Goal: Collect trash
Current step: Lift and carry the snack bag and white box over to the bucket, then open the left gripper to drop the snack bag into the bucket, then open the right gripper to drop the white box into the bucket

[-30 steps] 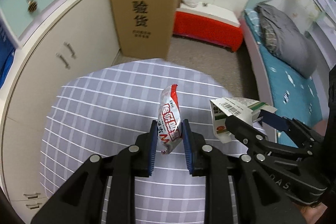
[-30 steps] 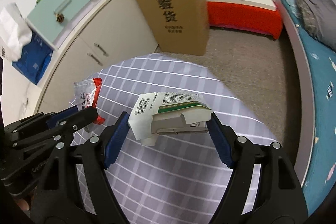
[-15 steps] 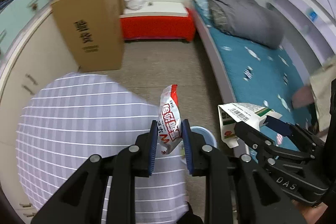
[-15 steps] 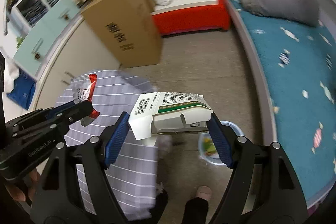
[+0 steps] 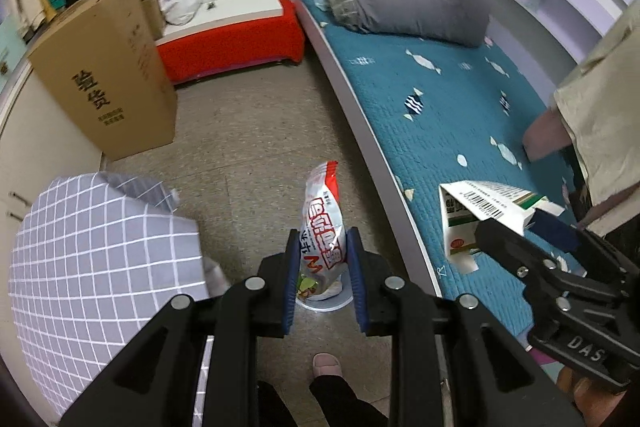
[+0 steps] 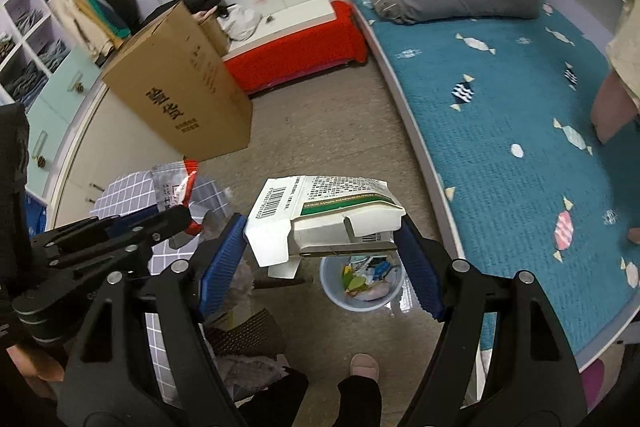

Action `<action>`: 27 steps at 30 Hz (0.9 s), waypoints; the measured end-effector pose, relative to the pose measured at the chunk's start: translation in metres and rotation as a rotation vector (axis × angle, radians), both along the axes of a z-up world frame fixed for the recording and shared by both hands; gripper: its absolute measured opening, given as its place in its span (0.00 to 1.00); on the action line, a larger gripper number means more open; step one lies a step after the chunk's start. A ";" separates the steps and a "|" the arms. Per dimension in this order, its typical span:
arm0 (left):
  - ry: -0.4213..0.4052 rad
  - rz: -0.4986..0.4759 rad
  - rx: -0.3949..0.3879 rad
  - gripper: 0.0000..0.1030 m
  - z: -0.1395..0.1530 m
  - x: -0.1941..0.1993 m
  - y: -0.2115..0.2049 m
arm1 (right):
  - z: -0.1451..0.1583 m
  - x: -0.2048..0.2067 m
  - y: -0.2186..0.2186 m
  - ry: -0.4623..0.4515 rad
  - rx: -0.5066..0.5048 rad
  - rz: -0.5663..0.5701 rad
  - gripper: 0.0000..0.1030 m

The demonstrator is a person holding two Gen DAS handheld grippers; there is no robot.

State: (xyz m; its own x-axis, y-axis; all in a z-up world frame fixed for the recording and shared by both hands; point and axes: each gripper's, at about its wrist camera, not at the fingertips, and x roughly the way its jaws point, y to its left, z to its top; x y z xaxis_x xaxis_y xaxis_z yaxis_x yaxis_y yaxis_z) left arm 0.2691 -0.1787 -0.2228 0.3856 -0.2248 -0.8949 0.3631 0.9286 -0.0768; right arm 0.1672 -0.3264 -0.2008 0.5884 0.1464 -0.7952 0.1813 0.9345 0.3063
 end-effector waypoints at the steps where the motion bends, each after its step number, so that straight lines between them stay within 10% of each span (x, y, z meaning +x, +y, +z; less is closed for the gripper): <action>1: 0.005 -0.012 0.000 0.22 -0.001 0.001 -0.007 | 0.001 -0.001 -0.004 -0.002 0.000 -0.007 0.72; 9: 0.005 -0.073 -0.016 0.24 0.001 0.009 -0.039 | 0.001 -0.003 -0.030 -0.006 0.004 -0.059 0.72; 13: 0.022 -0.055 0.004 0.53 -0.004 0.014 -0.043 | 0.000 -0.002 -0.036 -0.003 0.011 -0.073 0.72; 27: 0.002 0.000 0.039 0.66 0.004 0.015 -0.020 | 0.000 0.007 -0.020 0.000 0.028 -0.029 0.72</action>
